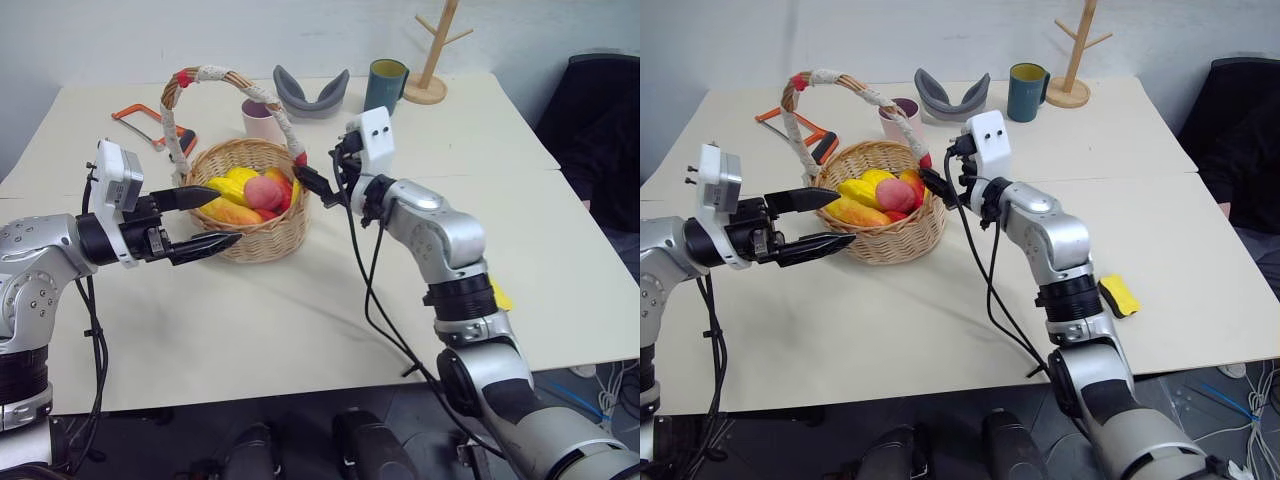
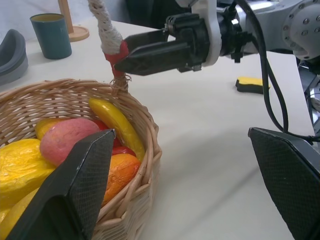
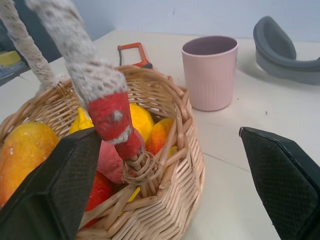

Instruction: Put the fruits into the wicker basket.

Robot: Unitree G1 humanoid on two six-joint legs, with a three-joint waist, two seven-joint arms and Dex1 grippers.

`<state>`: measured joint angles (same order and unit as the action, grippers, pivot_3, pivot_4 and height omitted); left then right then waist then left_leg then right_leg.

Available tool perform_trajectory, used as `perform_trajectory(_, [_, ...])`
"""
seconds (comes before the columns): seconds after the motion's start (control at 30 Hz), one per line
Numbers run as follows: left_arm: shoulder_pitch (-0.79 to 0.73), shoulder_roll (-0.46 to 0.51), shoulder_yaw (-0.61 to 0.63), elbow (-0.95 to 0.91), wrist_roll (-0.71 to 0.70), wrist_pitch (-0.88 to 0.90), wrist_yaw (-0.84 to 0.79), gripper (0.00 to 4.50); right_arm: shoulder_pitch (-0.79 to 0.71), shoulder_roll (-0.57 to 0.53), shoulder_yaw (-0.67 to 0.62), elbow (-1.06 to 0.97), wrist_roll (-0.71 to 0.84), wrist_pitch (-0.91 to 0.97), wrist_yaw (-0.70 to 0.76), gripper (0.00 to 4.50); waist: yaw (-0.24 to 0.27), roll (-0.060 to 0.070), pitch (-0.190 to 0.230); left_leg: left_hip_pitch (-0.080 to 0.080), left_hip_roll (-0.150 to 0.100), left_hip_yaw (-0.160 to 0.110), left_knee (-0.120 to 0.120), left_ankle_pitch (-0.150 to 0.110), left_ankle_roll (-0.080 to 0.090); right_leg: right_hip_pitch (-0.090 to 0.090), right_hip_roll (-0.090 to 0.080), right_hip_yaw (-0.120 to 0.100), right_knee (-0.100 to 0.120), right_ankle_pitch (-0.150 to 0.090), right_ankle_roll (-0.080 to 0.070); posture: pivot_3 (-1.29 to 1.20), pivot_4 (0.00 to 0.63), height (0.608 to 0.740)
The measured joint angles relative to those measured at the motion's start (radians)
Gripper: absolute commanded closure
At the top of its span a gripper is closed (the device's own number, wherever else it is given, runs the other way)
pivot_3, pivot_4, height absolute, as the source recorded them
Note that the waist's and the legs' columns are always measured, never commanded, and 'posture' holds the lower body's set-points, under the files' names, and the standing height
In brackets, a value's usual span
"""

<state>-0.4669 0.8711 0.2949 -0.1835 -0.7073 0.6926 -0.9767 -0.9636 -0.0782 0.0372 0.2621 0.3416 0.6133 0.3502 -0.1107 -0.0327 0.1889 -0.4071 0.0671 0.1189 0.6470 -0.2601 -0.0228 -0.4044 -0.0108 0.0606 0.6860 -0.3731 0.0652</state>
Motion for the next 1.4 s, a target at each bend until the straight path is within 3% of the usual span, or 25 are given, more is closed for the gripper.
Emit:
perform_trajectory(0.37, [-0.035,-0.033,-0.009,0.002,0.000,-0.014,0.016,0.00,-0.013,0.015,0.024,0.073,-0.088,-0.169,0.026,4.17,0.000,0.000,0.000,0.000,0.000,0.000,0.000,0.000,0.000,-0.001,0.000,0.000,0.002,0.000,0.000,0.00,0.150,0.740])
perform_trajectory(0.43, [-0.043,-0.042,-0.021,0.005,0.003,-0.019,0.017,0.00,0.000,0.002,0.023,0.049,-0.093,-0.160,0.033,4.45,0.001,0.000,0.000,0.000,0.000,0.000,0.000,0.000,0.000,-0.001,0.000,0.000,0.003,0.000,0.000,0.00,0.150,0.740])
perform_trajectory(0.6, [-0.080,-0.066,-0.043,0.035,0.005,-0.023,0.025,0.00,0.070,-0.118,-0.093,-0.159,-0.010,-0.053,0.039,4.46,0.023,0.000,0.000,-0.003,-0.001,0.000,0.002,0.000,0.000,-0.003,-0.001,0.000,0.002,0.000,0.000,0.00,0.150,0.740])
perform_trajectory(0.83, [-0.114,-0.095,-0.081,0.044,0.005,-0.027,0.016,0.00,0.265,-0.429,-0.305,-0.426,0.079,0.087,0.076,4.46,0.034,0.000,0.000,-0.003,-0.001,0.000,0.001,0.000,0.000,-0.003,0.000,0.001,0.001,0.000,0.000,0.00,0.150,0.740])
perform_trajectory(0.97, [-0.141,-0.129,-0.105,0.059,0.002,-0.028,0.000,0.00,0.421,-0.572,-0.382,-0.464,0.055,0.065,0.112,4.46,0.028,0.000,0.000,-0.002,0.000,0.002,0.001,0.000,0.000,-0.003,0.001,0.002,0.001,0.000,0.000,0.00,0.150,0.740])
perform_trajectory(1.07, [-0.161,-0.152,-0.122,0.077,0.001,-0.028,-0.020,0.00,0.495,-0.592,-0.408,-0.455,0.031,0.016,0.118,4.46,0.021,0.000,0.000,0.001,0.000,0.004,0.000,0.001,-0.002,-0.003,0.003,0.006,0.002,0.000,0.000,0.00,0.150,0.740])
perform_trajectory(1.23, [-0.209,-0.197,-0.168,0.094,0.004,-0.034,-0.051,0.00,0.588,-0.591,-0.424,-0.419,0.011,-0.119,0.137,2.85,0.028,0.000,0.000,0.001,0.000,0.003,0.000,0.002,-0.003,-0.002,0.004,0.007,0.002,0.000,0.000,0.00,0.150,0.740])
perform_trajectory(1.4, [-0.231,-0.211,-0.191,0.125,0.007,-0.041,-0.076,0.00,0.675,-0.618,-0.475,-0.431,0.058,-0.134,0.200,1.09,0.032,0.001,0.001,0.001,-0.001,0.002,0.000,0.002,-0.002,-0.002,0.004,0.007,0.002,0.000,0.001,0.00,0.150,0.740])
